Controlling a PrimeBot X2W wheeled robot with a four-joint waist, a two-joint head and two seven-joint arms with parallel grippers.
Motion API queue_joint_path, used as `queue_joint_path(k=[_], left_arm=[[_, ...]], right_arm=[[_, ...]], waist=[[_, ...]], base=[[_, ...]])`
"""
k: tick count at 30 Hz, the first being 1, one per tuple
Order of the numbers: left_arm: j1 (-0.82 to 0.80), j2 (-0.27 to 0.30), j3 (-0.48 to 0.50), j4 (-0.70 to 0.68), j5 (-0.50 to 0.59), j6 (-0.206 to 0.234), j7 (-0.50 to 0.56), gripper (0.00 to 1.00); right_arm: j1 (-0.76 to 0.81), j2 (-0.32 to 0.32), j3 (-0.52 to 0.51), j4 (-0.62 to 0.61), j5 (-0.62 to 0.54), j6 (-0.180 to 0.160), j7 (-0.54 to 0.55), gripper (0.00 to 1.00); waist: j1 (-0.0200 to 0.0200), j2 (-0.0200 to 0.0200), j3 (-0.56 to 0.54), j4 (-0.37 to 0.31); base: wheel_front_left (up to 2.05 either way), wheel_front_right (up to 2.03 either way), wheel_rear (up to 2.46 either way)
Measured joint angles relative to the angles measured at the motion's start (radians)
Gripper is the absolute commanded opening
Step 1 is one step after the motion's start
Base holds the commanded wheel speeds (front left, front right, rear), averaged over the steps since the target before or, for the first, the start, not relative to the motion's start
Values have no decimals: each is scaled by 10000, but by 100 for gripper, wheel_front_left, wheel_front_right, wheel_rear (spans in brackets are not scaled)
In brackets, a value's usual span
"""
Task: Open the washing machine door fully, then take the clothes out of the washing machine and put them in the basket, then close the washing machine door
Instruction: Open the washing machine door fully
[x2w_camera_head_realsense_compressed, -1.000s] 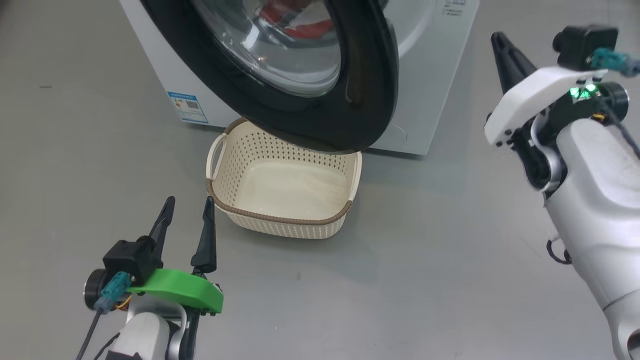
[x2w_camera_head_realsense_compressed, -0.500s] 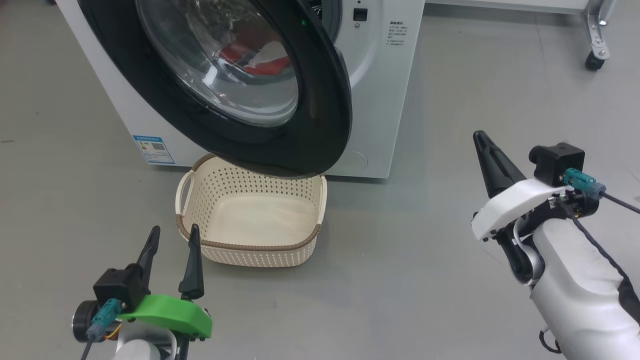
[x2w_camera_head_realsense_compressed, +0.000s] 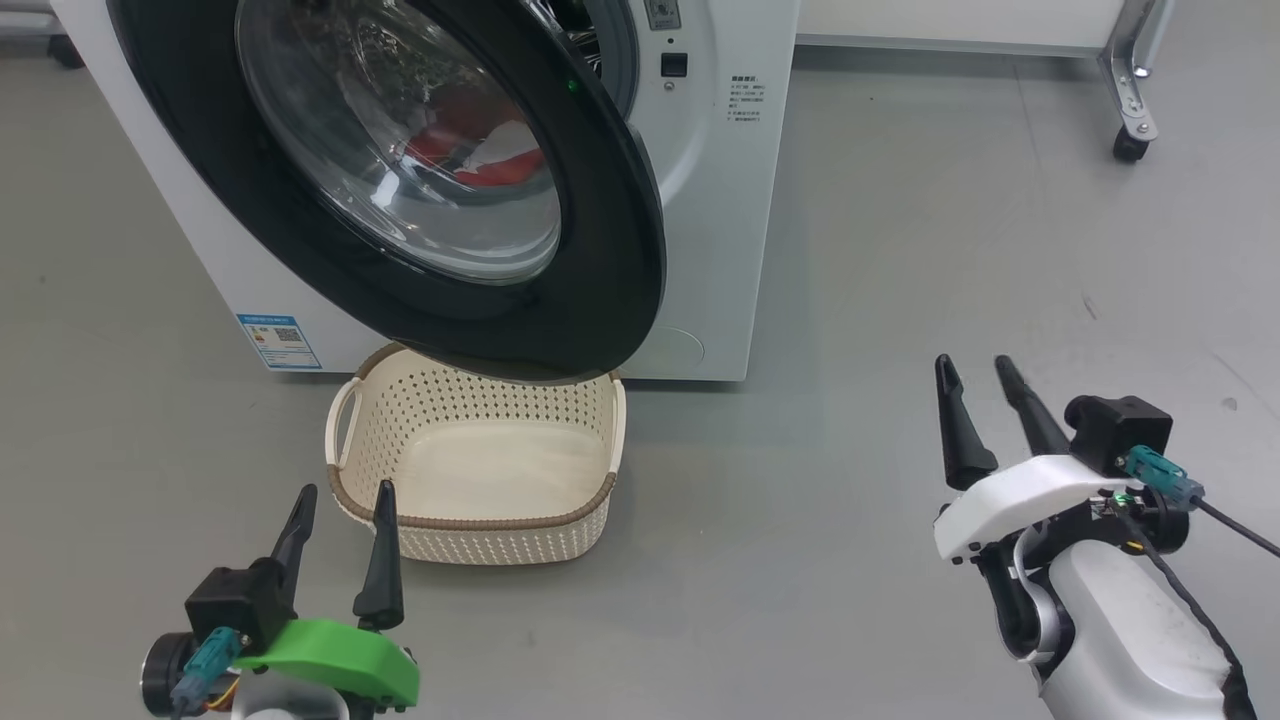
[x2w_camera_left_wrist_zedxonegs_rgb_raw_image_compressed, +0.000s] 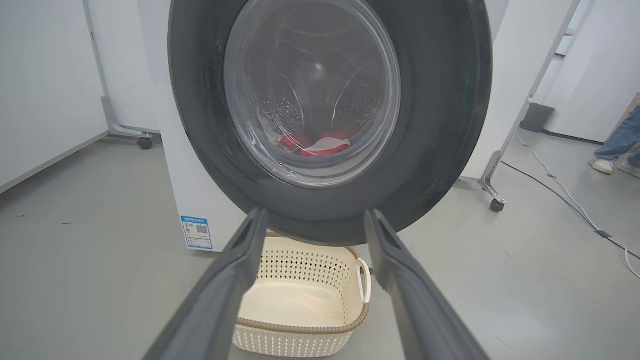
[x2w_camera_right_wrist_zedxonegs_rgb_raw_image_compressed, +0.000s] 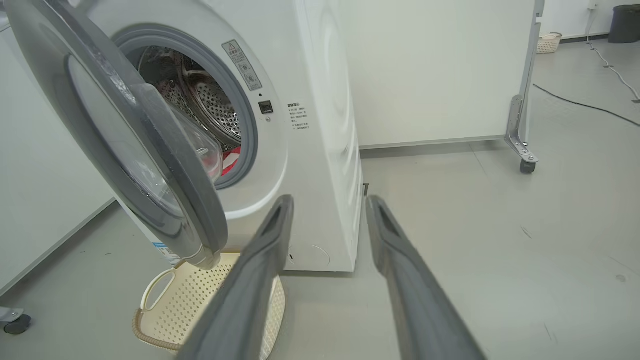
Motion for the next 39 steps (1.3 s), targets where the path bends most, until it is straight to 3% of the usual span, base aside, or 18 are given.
queue_joint_path(k=[11,39], left_arm=[[56,19,230,-242,6,0,0,100],[75,19,209,-238,92,-4,0,100]], right_arm=[[826,113,-435,-1452,-811,-364,0,100],[2012,226,-711,-2537,-1678,-439,0,100]], waist=[[0,0,138,-212],[0,0,225,-289]], base=[[0,0,0],[0,0,0]])
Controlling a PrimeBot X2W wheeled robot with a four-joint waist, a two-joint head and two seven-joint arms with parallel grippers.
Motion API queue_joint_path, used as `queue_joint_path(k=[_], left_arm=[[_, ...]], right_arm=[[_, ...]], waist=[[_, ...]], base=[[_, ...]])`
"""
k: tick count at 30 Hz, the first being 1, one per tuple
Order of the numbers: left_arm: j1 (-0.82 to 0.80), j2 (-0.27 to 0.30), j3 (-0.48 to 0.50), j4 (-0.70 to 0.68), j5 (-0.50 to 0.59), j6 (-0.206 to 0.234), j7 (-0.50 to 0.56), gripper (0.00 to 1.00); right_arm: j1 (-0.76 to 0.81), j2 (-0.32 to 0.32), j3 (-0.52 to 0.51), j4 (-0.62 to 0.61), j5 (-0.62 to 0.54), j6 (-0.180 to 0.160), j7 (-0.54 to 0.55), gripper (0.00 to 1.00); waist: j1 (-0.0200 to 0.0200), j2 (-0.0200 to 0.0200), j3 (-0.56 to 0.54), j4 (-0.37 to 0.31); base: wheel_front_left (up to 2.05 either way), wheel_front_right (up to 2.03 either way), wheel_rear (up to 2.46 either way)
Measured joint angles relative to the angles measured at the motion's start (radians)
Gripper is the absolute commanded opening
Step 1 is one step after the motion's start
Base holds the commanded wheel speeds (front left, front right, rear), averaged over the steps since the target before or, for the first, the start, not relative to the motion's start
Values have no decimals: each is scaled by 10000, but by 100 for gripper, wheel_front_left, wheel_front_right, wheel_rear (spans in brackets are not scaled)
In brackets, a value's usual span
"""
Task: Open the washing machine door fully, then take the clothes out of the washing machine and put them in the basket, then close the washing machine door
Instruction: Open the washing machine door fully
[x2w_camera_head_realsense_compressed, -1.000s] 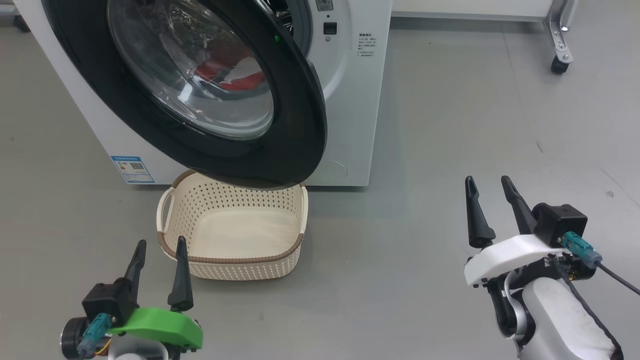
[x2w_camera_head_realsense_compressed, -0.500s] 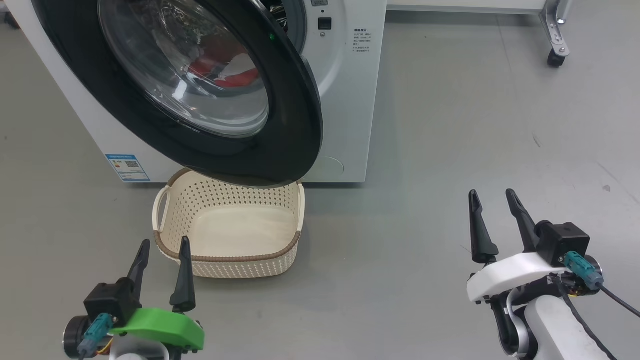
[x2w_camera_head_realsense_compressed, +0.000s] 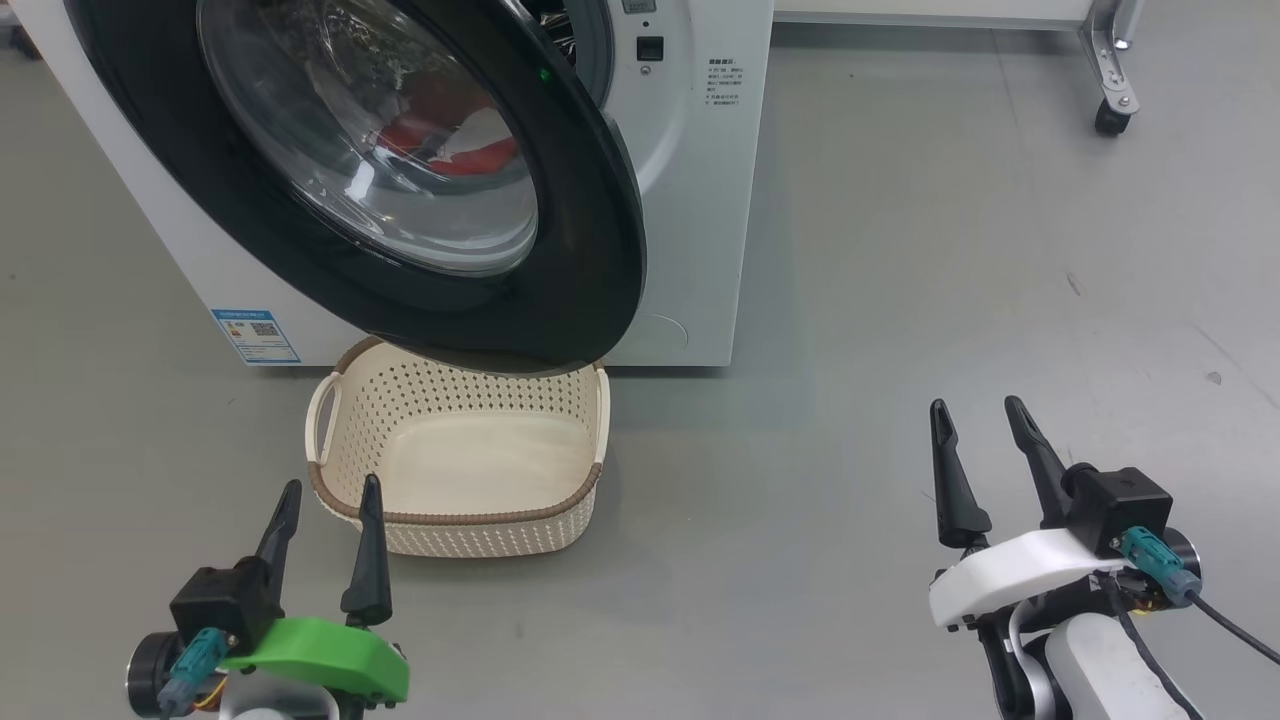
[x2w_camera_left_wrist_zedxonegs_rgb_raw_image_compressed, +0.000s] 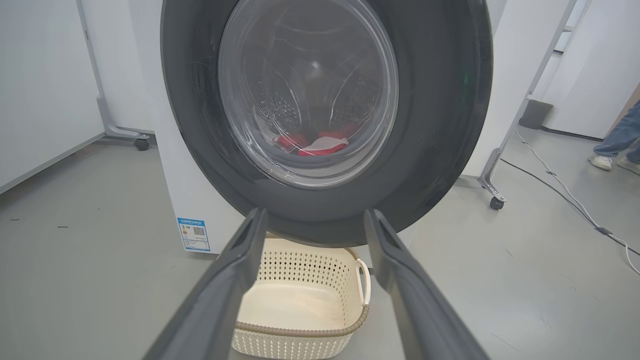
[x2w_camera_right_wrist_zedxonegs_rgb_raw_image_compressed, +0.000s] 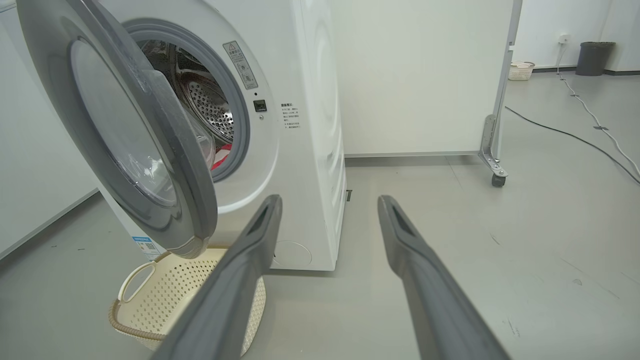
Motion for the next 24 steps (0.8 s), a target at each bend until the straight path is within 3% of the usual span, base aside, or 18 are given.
queue_joint_path(k=[24], left_arm=[[12,0,-44,21,0,0,0,100]], right_arm=[[316,107,-211,-232,-184,13,0,100]], waist=[[0,0,-24,25]], base=[[0,0,0]])
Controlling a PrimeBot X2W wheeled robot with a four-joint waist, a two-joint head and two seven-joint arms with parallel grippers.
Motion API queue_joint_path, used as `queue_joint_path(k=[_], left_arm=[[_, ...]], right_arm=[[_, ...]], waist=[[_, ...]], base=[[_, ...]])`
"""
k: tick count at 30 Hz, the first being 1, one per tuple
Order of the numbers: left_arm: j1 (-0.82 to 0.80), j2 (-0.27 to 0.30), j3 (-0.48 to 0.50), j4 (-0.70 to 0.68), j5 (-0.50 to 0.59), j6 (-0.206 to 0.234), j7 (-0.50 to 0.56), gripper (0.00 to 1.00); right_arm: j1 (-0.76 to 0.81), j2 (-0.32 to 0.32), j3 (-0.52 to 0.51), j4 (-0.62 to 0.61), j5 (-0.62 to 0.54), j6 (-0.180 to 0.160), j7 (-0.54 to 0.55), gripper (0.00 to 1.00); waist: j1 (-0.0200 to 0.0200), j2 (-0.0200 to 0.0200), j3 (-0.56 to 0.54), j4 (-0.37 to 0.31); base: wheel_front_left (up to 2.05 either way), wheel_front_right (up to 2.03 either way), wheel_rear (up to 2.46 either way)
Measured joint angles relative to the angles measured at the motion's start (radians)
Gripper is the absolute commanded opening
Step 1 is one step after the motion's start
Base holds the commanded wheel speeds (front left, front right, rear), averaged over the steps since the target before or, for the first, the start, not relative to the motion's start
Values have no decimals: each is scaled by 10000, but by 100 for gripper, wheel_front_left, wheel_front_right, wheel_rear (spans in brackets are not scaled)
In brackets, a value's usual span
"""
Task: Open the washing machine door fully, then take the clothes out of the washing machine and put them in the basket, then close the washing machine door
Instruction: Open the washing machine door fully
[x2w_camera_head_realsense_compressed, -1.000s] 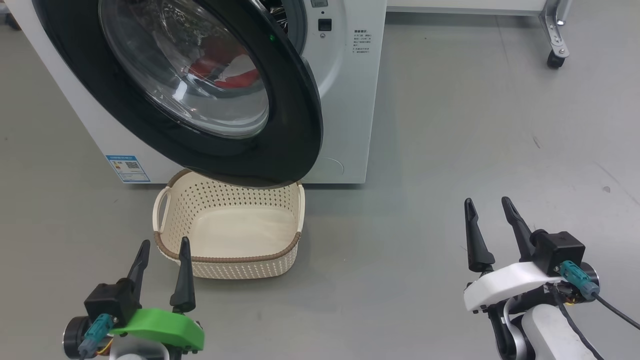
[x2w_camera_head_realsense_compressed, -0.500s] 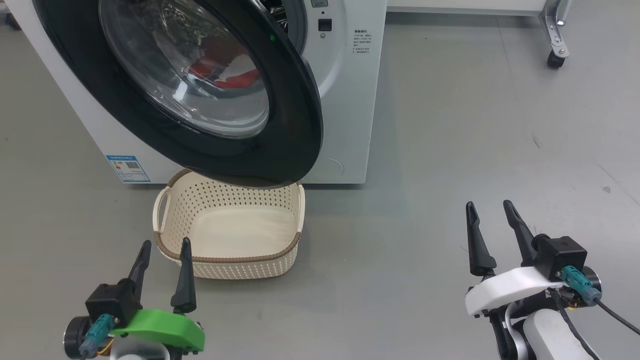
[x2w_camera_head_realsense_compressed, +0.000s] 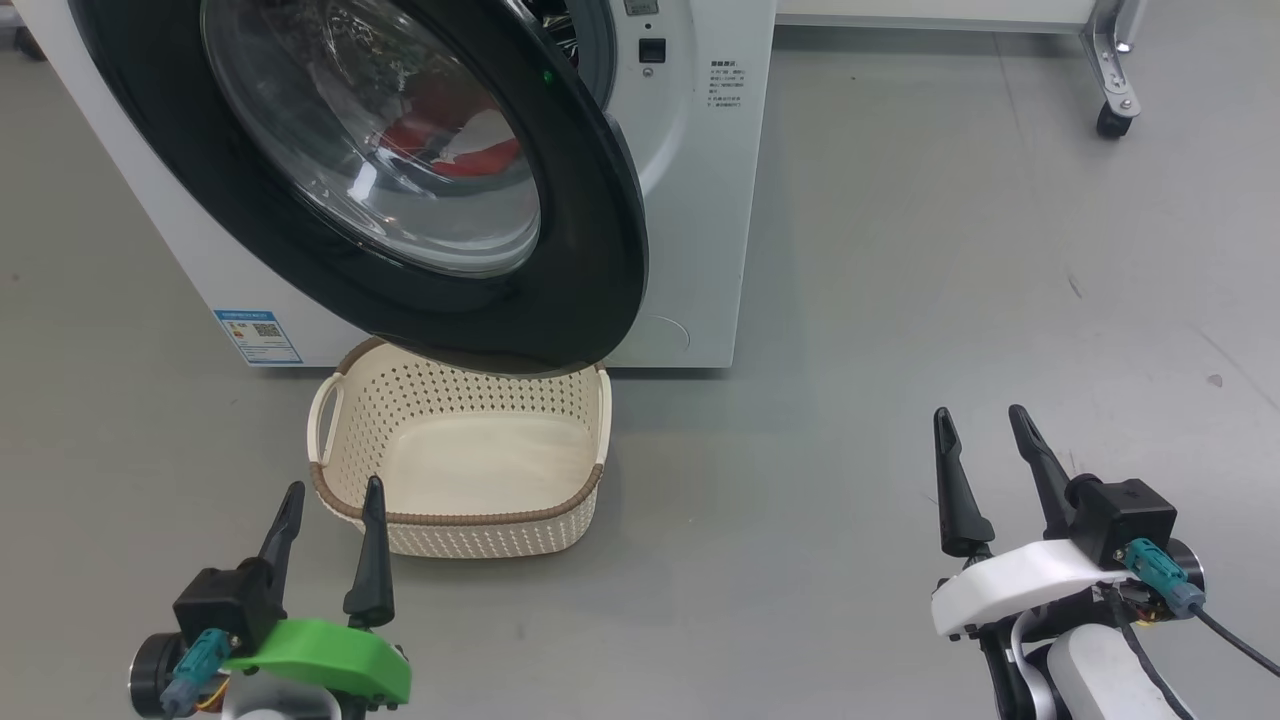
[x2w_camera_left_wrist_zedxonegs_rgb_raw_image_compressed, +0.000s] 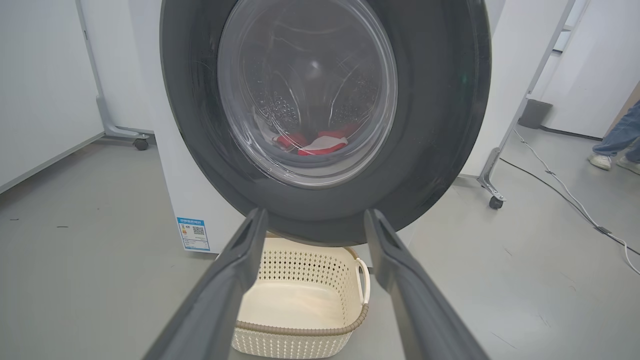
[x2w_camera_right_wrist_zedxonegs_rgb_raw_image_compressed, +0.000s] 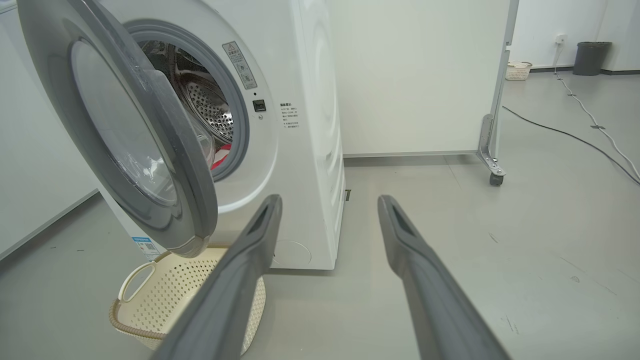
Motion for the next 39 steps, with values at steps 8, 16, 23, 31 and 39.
queue_joint_path(k=[8,16,23,31,39], left_arm=[[0,0,-2,8,0,0,0,100],[-1,0,-157,-54,2,-12,0,100],[-68,2,-293,-115,0,-54,0,100],[-540,4,-648,-219,-35,-232,0,100],[-997,0,-1024,-234,-332,-311,0,100]], right_arm=[[10,29,-61,-25,-58,4,0,100],[-33,-46,-73,-309,-171,247,0,0],[-816,-153,-418,-523,245,527,104,0],[-2227,167,-1191,-640,2036,871,1204,0],[-4008,660,-1908,-489,4249,1026,2801,0]], waist=[[0,0,41,13],[0,0,327,56],[0,0,795,198],[0,0,1424,508],[0,0,2082,976]], base=[[0,0,0],[0,0,0],[0,0,0],[0,0,0],[0,0,0]])
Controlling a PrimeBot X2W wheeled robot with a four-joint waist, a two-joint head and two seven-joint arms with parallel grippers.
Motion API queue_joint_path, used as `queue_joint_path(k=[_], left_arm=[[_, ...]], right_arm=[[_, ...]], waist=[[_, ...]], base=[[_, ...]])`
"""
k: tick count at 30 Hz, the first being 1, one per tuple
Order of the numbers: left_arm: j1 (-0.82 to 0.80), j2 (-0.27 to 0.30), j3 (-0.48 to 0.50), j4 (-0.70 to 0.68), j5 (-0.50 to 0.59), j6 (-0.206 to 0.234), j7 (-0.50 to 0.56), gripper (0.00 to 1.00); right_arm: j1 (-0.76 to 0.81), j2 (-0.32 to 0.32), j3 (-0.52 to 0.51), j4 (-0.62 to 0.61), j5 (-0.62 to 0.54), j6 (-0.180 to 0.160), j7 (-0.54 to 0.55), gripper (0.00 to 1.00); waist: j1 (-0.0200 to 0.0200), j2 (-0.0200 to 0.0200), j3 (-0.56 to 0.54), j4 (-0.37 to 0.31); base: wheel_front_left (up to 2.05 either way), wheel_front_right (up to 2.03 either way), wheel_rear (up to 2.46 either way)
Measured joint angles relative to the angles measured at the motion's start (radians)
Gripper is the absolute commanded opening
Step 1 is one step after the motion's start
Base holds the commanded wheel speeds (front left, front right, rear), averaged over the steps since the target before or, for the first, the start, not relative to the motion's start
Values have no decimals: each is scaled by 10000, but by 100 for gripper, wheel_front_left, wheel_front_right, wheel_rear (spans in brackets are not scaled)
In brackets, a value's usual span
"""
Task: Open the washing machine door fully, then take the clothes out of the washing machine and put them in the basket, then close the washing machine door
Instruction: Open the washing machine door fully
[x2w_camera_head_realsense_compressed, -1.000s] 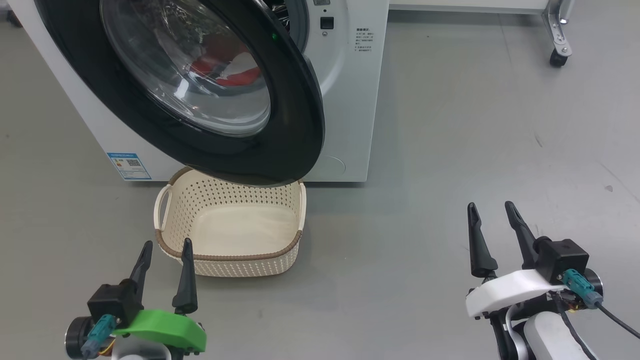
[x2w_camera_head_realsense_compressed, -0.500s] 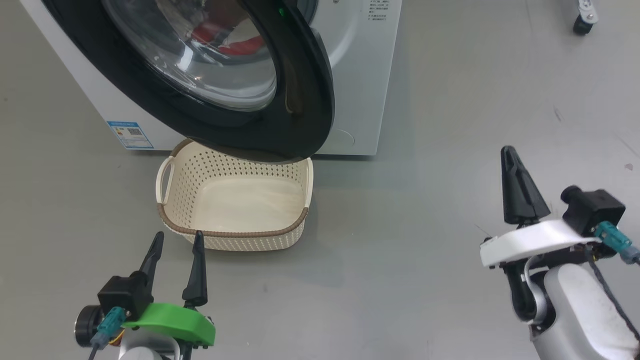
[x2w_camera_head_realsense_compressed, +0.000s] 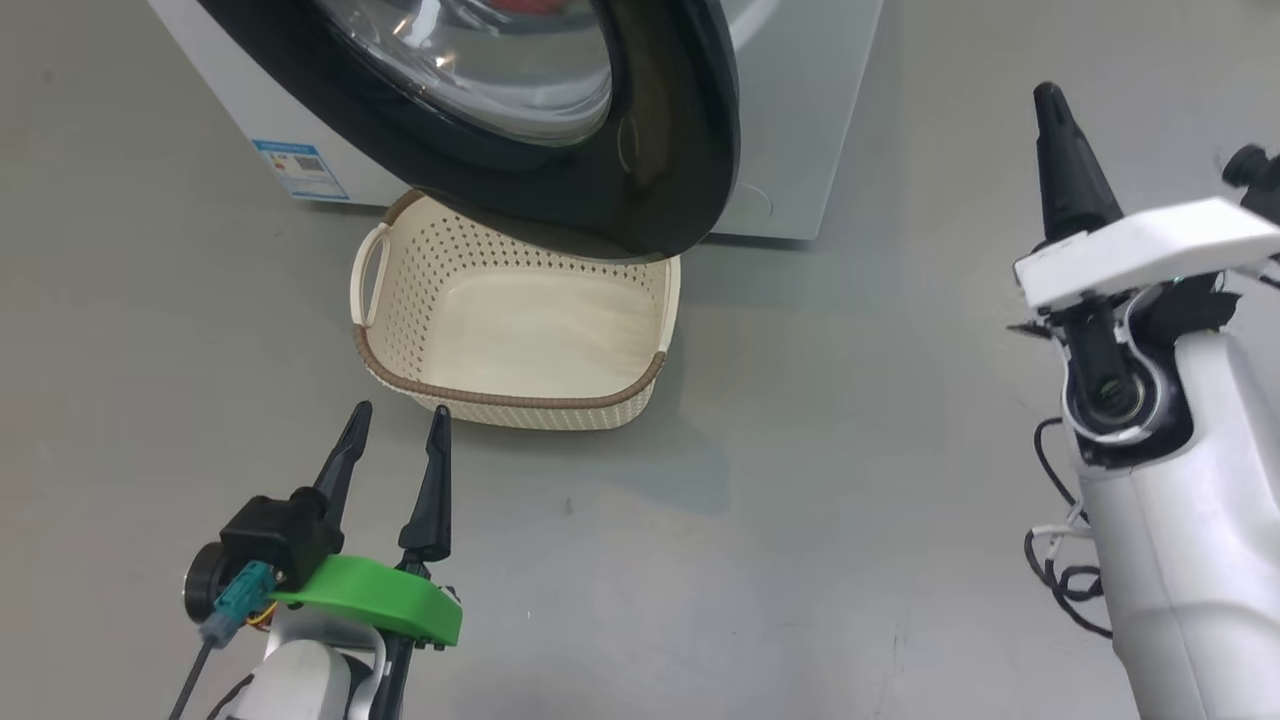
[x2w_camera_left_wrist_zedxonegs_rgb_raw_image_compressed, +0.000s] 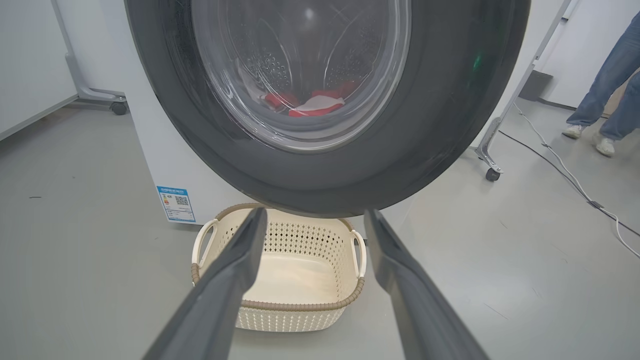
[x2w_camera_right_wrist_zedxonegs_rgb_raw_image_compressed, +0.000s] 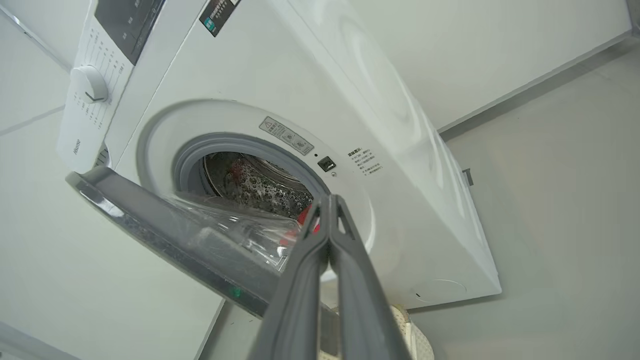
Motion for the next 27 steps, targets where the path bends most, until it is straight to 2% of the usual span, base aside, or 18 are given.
queue_joint_path(k=[8,15,27], left_arm=[[-374,-2,-236,12,-132,-42,0,100],[-746,-6,-424,38,-418,-69,0,100],[-1072,-29,-491,119,-642,-94,0,100]], right_arm=[[-1616,79,-698,754,2034,-598,1735,0],[-2953,88,-917,1383,2922,-1243,2928,0],[-4073,113,-779,2727,3927,-1584,4583,0]], waist=[[1,0,643,614],[1,0,1145,1186],[1,0,1635,1917]], base=[[0,0,0],[0,0,0],[0,0,0]])
